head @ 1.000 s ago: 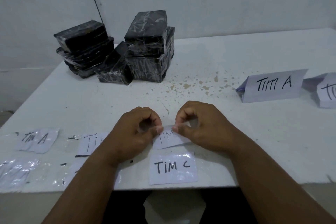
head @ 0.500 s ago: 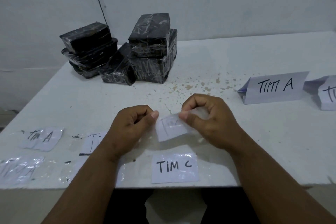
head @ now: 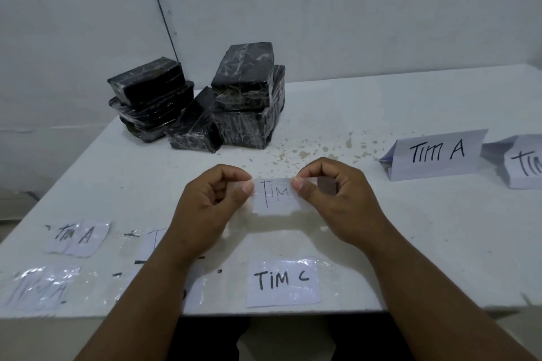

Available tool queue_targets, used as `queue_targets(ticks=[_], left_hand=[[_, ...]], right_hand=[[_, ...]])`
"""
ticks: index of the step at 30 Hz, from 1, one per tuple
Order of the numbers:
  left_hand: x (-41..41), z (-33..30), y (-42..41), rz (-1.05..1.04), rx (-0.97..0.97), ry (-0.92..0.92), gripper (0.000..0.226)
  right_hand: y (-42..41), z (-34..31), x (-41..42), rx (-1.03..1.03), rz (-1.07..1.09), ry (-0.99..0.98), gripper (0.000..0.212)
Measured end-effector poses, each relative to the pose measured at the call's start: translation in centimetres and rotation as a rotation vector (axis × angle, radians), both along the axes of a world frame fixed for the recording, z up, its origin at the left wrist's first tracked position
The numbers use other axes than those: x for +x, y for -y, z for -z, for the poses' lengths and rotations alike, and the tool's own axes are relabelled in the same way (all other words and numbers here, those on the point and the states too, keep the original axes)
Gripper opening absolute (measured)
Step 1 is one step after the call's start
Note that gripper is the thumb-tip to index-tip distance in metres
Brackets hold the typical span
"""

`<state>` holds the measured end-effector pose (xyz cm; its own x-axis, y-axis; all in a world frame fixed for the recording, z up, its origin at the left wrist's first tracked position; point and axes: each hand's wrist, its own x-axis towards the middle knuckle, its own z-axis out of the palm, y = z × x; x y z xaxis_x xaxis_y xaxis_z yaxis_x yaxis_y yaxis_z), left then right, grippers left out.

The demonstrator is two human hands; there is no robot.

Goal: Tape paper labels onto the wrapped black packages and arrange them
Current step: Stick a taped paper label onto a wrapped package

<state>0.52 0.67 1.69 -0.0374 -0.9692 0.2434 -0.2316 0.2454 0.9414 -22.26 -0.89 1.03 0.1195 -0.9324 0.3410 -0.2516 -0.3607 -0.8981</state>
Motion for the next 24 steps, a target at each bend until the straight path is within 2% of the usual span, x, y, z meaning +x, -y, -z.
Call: queue_targets(ticks=[5, 8, 10, 12, 14, 19, 24], left_hand=[[0.3, -1.5, 0.5, 0.007, 0.027, -0.077, 0.018], [0.1, -2.0, 0.5, 0.004, 0.061, -0.073, 0.021], [0.1, -2.4, 0.5, -0.039, 0.072, -0.07, 0.025], [0.1, -2.7, 0.4, -0.114, 0.068, -0.066, 0.03], [0.1, -3.3, 0.3, -0.198, 0.063, -0.053, 0.035], [0.1, -4.9, 0.5, -0.309, 0.044, -0.065, 0.038], [-0.2, -6.8, 1.5, -0.375, -0.039, -0.11, 0.04]], right_hand=[[0.0, -0.3, 0.1, 0.055, 0.023, 0.049, 0.003], [0.0, -0.4, 0.2, 0.111, 0.059, 0.121, 0.01], [0.0, -0.7, 0.2, 0.142, 0.069, 0.166, 0.017], [-0.1, -1.1, 0.1, 0.16, 0.061, 0.217, 0.015], [0.0, -1.5, 0.0, 0.155, 0.064, 0.225, 0.003], [0.4, -3.3, 0.4, 0.074, 0.15, 0.158, 0.009], [1.3, -5.5, 0.9, 0.023, 0.168, 0.171, 0.013]])
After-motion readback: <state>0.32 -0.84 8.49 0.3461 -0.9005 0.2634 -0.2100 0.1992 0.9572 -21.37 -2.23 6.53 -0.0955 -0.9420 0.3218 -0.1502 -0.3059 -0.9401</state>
